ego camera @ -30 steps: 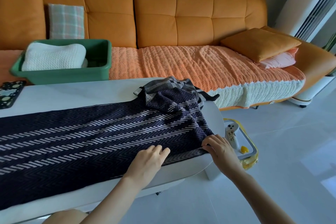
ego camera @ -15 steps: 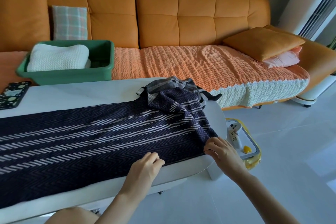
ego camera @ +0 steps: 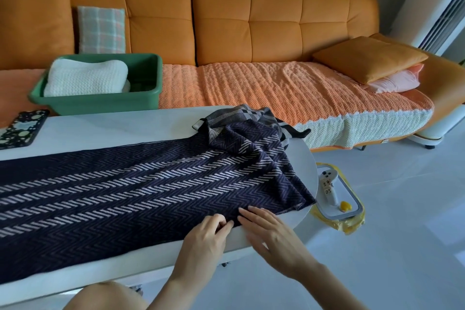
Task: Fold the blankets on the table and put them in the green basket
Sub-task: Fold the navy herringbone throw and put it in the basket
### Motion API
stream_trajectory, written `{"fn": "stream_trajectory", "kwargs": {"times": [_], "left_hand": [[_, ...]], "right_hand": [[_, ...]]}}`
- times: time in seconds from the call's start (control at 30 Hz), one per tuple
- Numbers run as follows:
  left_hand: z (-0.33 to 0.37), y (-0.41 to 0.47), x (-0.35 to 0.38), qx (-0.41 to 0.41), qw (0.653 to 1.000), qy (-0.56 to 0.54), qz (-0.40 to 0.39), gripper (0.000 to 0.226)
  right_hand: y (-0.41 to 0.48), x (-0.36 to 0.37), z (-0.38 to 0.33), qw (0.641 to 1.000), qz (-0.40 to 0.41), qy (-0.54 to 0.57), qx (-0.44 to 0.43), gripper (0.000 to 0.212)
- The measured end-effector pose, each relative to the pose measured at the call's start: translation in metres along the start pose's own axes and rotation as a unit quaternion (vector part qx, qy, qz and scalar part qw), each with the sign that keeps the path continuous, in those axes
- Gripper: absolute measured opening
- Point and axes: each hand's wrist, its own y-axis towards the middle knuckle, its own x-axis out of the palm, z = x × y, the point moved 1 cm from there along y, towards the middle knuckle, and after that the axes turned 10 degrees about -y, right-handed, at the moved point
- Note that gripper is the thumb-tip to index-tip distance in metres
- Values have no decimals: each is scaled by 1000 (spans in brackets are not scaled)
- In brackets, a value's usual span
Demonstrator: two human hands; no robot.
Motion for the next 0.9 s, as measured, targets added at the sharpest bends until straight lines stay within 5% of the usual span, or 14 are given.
{"fn": "stream_trajectory", "kwargs": {"times": [0.13, 0.37, 0.5, 0.73, 0.9], "left_hand": [[0, -2, -1, 10, 1000, 11, 17, 21], [5, -3, -1, -24, 999, 29, -8, 34], [8, 0, -4, -9, 999, 52, -3, 19], [1, 6, 7, 17, 995, 99, -13, 42], [-2, 6, 6, 14, 995, 93, -34, 40]], "right_hand": [[-8, 1, 6, 1000, 19, -17, 17, 42], [-20, 4, 12, 989, 104, -53, 85, 39], [-24, 1, 17, 975, 161, -85, 126, 47], [-23, -5, 18, 968, 170, -112, 148, 61], [-10, -12, 14, 979, 132, -114, 101, 18]]}}
